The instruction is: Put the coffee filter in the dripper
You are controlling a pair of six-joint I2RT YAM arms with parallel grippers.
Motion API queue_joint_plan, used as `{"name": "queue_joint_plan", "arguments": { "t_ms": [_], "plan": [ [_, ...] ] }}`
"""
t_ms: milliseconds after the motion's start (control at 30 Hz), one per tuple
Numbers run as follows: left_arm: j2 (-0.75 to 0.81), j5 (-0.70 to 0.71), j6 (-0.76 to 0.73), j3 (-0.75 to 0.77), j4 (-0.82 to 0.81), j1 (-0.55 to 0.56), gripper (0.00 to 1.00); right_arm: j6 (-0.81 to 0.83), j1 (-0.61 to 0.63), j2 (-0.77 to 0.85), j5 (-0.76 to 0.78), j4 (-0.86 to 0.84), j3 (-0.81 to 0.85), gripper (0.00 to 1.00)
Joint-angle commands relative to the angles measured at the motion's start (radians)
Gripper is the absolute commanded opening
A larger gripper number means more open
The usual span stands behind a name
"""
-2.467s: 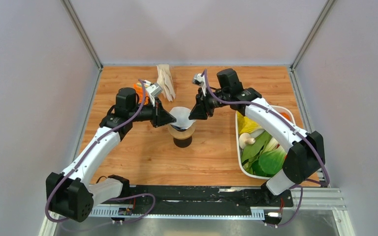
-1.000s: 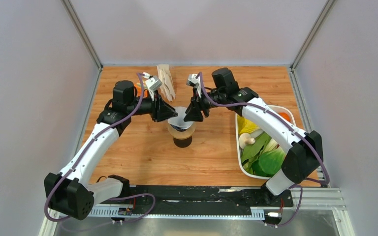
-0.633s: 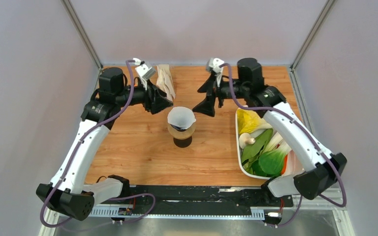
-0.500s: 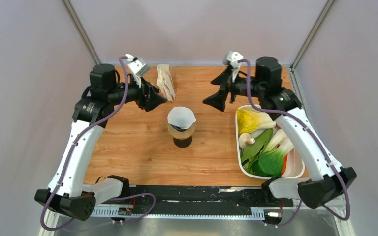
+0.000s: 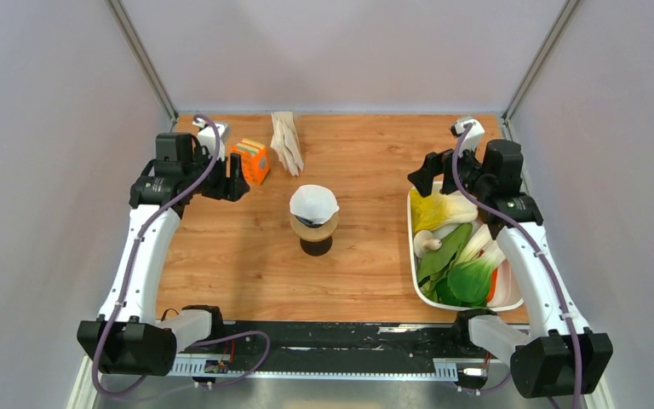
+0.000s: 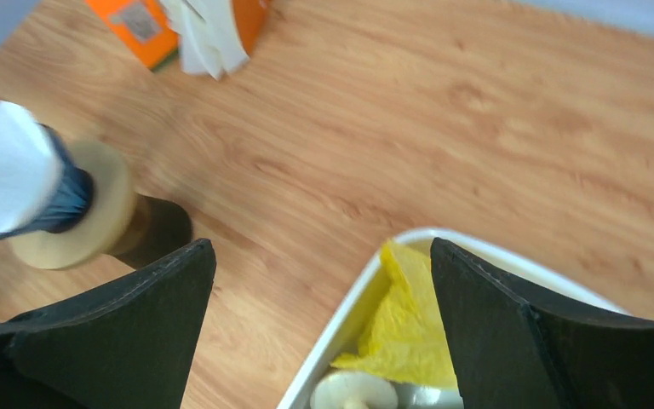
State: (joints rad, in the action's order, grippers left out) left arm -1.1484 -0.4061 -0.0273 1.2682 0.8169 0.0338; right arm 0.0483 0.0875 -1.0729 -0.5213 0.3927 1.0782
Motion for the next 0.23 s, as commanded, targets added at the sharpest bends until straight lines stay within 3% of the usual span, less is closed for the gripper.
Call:
{"name": "queue_joint_plan", "arguments": {
  "t_ms": [0,200],
  "plan": [
    [0.055,0.143,0.012,-0.074,-0.048,-0.005,0.71,-0.016,-0.017,0.041,0.158,-0.070,-0.096,1.00],
    [0.057,0.177,0.007,-0.101,-0.070,-0.003,0.72,-0.026,-0.018,0.042,0.138,-0.085,-0.103,1.00]
  ]
}}
